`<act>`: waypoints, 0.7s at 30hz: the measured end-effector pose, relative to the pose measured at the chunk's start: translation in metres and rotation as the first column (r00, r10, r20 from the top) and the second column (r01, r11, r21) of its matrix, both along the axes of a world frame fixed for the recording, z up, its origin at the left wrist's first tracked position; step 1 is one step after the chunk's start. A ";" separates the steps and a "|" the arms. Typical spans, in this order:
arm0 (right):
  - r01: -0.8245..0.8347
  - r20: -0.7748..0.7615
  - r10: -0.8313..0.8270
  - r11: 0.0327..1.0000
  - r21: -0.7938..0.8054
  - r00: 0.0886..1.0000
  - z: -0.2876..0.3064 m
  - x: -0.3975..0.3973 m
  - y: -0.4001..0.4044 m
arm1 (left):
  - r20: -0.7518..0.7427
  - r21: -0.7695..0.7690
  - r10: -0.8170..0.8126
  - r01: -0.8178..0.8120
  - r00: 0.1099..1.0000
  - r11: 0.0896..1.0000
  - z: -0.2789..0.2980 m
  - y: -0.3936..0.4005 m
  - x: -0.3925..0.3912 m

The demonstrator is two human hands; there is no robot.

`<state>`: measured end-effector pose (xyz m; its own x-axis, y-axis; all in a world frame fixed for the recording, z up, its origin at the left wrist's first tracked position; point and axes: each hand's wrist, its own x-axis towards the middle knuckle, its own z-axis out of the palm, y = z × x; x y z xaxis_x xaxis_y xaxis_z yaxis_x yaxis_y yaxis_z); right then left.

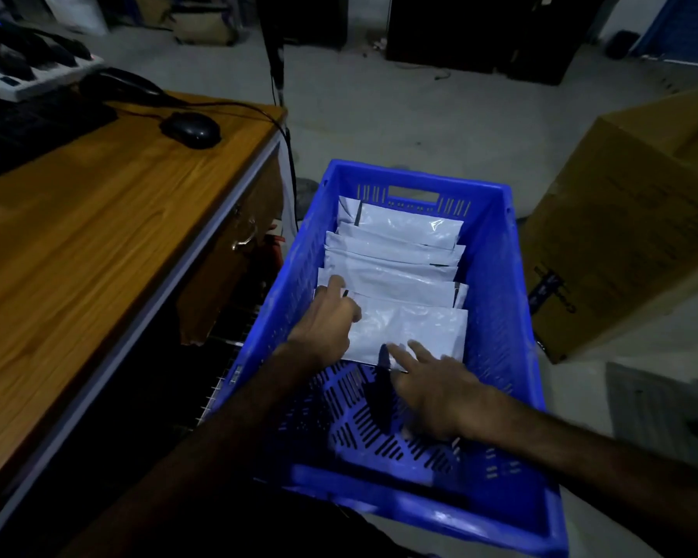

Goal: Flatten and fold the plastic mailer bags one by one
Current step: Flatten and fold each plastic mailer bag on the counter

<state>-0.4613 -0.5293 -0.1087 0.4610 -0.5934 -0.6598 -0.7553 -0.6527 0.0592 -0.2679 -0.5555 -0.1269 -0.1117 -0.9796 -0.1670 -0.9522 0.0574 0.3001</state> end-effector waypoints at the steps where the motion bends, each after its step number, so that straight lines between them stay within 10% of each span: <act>1: -0.003 -0.019 0.003 1.000 0.022 1.000 -0.004 0.000 -0.003 | 0.083 0.018 -0.052 0.050 0.995 0.999 0.003 0.003 -0.001; 6: 0.041 -0.095 -0.028 0.989 0.143 0.995 -0.011 0.003 -0.020 | 0.327 0.124 -0.178 0.145 0.928 0.982 0.008 0.025 -0.012; 21: 0.102 -0.113 -0.083 0.979 0.178 0.990 -0.005 0.023 -0.015 | 0.326 0.277 -0.141 0.048 0.935 0.960 0.012 0.063 -0.039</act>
